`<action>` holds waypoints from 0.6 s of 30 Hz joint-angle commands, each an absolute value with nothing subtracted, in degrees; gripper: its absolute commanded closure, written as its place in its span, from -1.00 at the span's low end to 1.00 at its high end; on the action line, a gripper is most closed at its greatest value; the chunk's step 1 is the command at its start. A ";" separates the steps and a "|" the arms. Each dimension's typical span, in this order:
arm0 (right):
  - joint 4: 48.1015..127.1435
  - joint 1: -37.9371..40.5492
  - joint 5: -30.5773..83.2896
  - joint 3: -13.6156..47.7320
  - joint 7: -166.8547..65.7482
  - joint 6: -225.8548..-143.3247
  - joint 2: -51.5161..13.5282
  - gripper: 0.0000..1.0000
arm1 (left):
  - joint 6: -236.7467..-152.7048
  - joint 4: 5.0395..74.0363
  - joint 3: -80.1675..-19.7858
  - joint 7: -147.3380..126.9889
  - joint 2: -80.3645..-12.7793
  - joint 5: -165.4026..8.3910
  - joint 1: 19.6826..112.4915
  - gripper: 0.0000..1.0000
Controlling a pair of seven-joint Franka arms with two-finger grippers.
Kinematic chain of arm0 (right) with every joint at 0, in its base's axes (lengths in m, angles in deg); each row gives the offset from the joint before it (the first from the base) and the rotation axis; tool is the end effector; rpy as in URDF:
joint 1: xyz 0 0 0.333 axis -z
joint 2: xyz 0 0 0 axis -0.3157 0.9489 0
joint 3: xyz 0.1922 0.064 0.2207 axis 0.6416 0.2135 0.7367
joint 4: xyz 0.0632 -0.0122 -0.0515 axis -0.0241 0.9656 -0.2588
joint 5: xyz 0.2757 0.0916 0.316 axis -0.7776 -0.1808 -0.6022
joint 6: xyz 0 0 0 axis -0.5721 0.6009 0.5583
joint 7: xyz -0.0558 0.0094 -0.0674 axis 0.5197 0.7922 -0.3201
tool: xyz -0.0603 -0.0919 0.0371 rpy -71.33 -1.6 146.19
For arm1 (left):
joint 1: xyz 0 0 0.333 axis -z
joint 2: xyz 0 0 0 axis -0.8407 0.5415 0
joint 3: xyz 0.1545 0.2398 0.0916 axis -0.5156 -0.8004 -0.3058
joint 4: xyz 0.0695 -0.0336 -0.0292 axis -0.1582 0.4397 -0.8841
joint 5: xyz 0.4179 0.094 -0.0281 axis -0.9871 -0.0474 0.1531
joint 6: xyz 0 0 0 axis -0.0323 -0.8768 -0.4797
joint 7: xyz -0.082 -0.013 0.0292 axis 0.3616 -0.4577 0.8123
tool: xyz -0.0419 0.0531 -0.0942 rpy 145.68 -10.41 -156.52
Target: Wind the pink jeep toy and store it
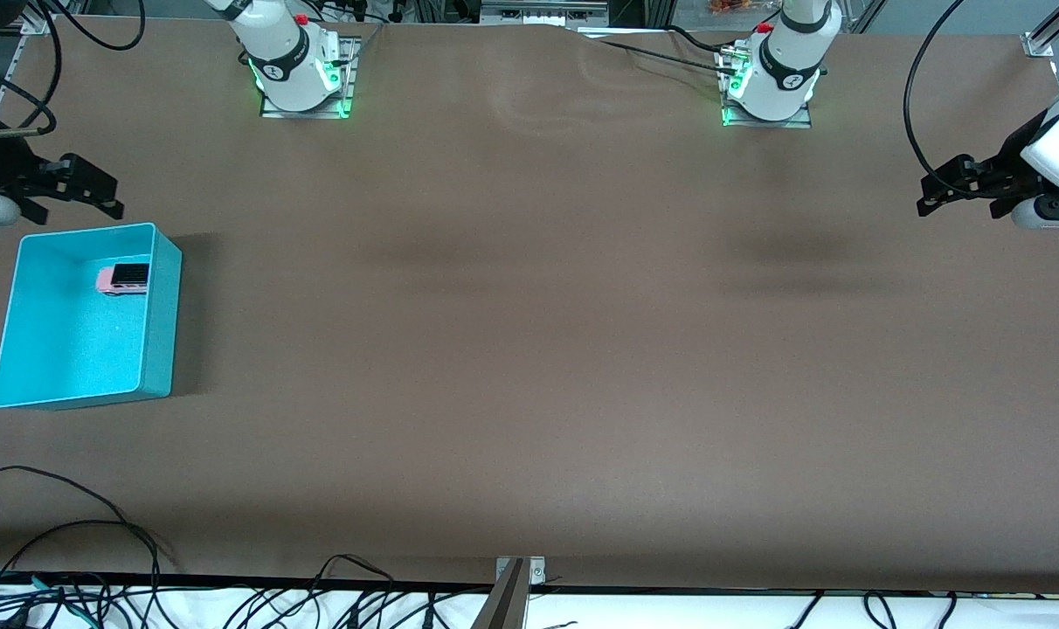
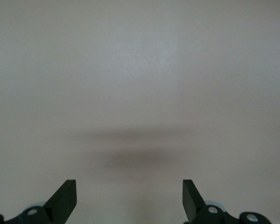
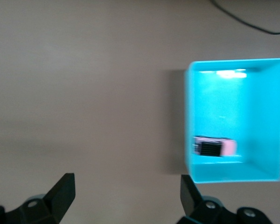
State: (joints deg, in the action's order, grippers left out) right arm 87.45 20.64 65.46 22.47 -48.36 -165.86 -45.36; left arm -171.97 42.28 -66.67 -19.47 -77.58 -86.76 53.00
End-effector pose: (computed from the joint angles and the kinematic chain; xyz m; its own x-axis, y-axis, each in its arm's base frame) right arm 0.5842 -0.0271 0.5614 0.9958 0.0906 0.0100 0.0902 -0.9951 0.0394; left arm 0.5640 0.0245 0.5504 0.9989 -0.0020 -0.0475 -0.0014 -0.9999 0.0125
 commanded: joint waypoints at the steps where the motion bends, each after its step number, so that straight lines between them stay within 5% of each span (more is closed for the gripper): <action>1: 85.72 20.43 69.18 22.51 -48.20 -163.28 -45.18 -1.00 | -170.99 40.37 -66.63 -19.09 -76.68 -87.50 52.99 -1.00; 18: 85.89 20.43 65.75 22.16 -54.43 -163.01 -44.57 -1.00 | -170.99 40.37 -66.63 -19.00 -76.68 -87.50 52.99 -1.00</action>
